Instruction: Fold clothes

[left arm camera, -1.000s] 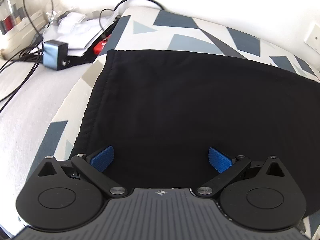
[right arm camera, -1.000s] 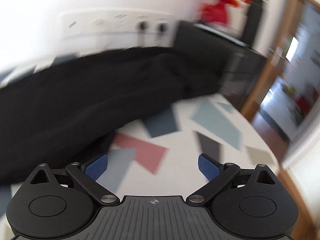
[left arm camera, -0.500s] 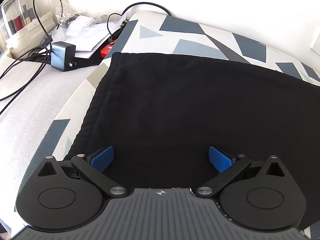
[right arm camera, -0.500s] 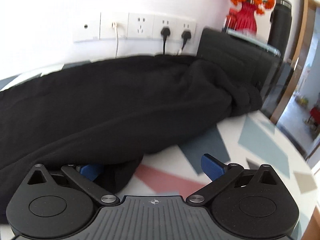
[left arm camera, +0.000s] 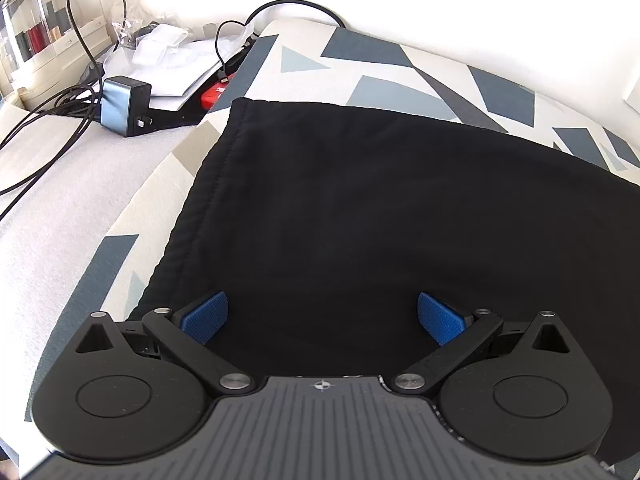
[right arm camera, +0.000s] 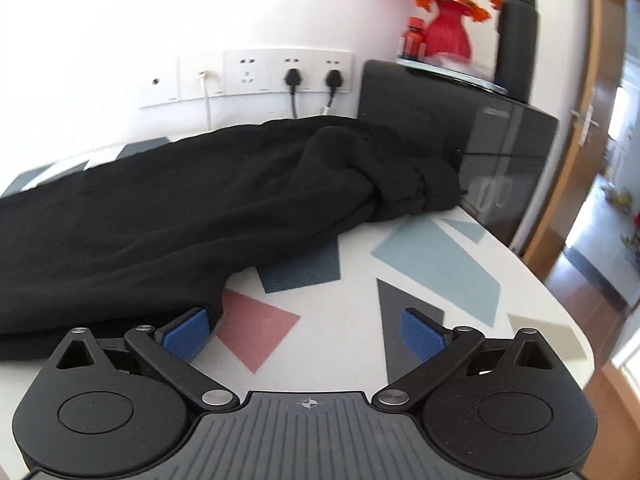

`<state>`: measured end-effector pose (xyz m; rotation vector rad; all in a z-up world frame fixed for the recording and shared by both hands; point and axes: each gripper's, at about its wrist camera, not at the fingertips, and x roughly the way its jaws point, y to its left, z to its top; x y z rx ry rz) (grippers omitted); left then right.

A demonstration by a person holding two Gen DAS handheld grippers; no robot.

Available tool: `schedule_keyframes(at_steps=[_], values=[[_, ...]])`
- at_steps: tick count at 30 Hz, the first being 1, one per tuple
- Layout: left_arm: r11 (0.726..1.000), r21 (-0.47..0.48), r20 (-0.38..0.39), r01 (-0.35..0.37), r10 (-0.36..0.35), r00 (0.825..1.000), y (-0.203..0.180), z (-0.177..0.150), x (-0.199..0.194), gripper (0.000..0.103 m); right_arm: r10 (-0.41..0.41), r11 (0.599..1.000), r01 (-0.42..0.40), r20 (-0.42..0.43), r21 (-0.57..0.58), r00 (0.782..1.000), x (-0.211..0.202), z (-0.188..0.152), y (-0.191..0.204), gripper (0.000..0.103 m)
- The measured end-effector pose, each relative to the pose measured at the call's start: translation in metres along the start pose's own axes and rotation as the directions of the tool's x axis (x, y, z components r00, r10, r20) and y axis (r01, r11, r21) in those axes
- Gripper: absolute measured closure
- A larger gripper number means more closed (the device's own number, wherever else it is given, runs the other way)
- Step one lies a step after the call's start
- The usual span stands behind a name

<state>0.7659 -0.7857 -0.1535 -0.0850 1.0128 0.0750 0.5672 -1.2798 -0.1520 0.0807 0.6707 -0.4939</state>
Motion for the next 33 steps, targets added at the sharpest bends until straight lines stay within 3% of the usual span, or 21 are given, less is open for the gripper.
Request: schedule_keyframes(at_steps=[8, 14, 18, 19, 21, 22, 23, 29, 33], values=[[1.0, -0.006, 0.01, -0.001, 0.001, 1.0, 0.0, -0.002, -0.001, 0.0, 0.045, 0.999, -0.045, 0.002, 0.007, 0.999, -0.019, -0.012, -0.003, 0.011], [1.0, -0.007, 0.018, -0.001, 0.001, 1.0, -0.001, -0.004, -0.002, 0.0, 0.054, 0.998, -0.056, -0.057, -0.034, 0.997, 0.006, -0.012, 0.033, 0.011], [1.0, -0.007, 0.022, -0.004, 0.004, 1.0, -0.001, -0.004, -0.002, 0.0, 0.022, 1.0, -0.022, -0.031, -0.008, 0.999, 0.026, -0.002, 0.045, 0.011], [1.0, -0.008, 0.023, -0.005, 0.006, 1.0, -0.002, -0.004, -0.002, 0.0, 0.013, 1.0, -0.013, -0.019, 0.002, 1.0, 0.031, 0.0, 0.046, 0.013], [1.0, -0.007, 0.023, -0.007, 0.007, 1.0, -0.002, -0.004, -0.003, 0.0, 0.002, 1.0, -0.001, -0.015, 0.013, 1.0, 0.039, 0.006, 0.045, 0.03], [1.0, -0.007, 0.021, -0.006, 0.006, 1.0, -0.002, -0.003, -0.002, 0.0, -0.001, 1.0, 0.001, -0.02, 0.01, 1.0, 0.042, 0.01, 0.044, 0.051], [1.0, -0.006, 0.019, -0.004, 0.004, 1.0, -0.002, -0.003, -0.002, 0.0, 0.016, 1.0, -0.016, -0.02, 0.01, 1.0, 0.04, 0.011, 0.039, 0.06], [1.0, 0.008, 0.017, 0.012, -0.012, 1.0, -0.002, -0.002, -0.002, 0.0, 0.097, 0.995, -0.097, -0.009, -0.037, 0.995, 0.017, 0.004, 0.019, 0.074], [0.999, 0.031, 0.009, 0.023, -0.024, 1.0, -0.002, -0.001, -0.001, 0.0, 0.105, 0.994, -0.105, -0.032, 0.008, 0.994, 0.007, -0.003, 0.016, 0.081]])
